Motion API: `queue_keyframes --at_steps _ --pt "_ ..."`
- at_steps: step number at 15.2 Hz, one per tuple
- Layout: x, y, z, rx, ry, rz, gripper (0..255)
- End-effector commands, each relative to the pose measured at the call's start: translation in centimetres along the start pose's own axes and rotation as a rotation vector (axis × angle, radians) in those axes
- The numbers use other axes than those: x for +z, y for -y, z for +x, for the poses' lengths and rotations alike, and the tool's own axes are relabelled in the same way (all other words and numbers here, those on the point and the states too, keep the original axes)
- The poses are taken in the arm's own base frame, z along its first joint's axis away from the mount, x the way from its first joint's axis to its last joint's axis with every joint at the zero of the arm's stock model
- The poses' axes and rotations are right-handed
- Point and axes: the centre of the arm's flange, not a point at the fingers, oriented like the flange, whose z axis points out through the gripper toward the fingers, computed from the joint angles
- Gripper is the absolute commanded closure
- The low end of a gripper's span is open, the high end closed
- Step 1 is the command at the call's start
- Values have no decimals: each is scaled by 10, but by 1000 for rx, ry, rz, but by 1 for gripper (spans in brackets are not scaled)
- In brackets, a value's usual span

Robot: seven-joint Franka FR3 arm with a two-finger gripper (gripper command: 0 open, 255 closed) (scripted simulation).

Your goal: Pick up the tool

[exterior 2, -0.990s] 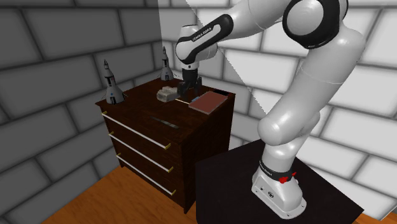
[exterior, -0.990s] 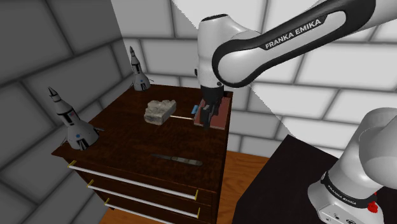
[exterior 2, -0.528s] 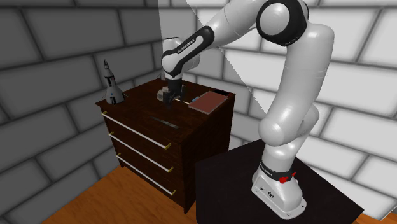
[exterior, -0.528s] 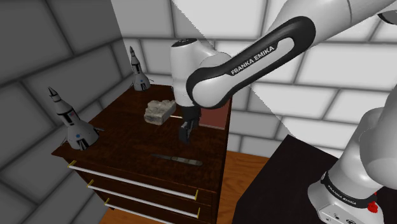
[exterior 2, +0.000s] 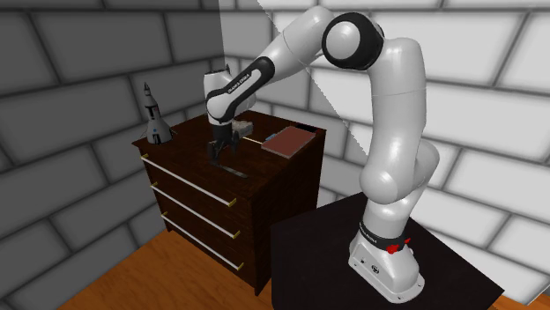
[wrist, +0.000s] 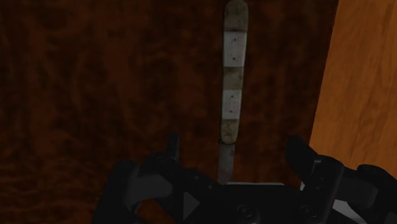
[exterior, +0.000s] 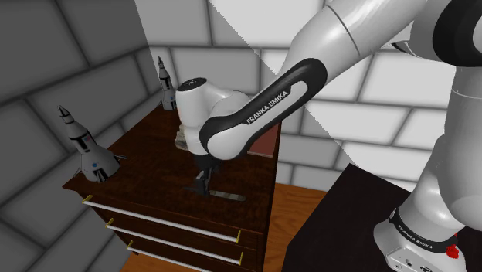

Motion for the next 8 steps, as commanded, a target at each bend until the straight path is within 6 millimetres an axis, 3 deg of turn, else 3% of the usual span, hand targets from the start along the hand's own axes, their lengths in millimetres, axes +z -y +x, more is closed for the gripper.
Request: queue_keyframes --at_steps 1,8 --pt "11 4 5 -4 0 0 0" --pt "41 4 5 -4 0 0 0"
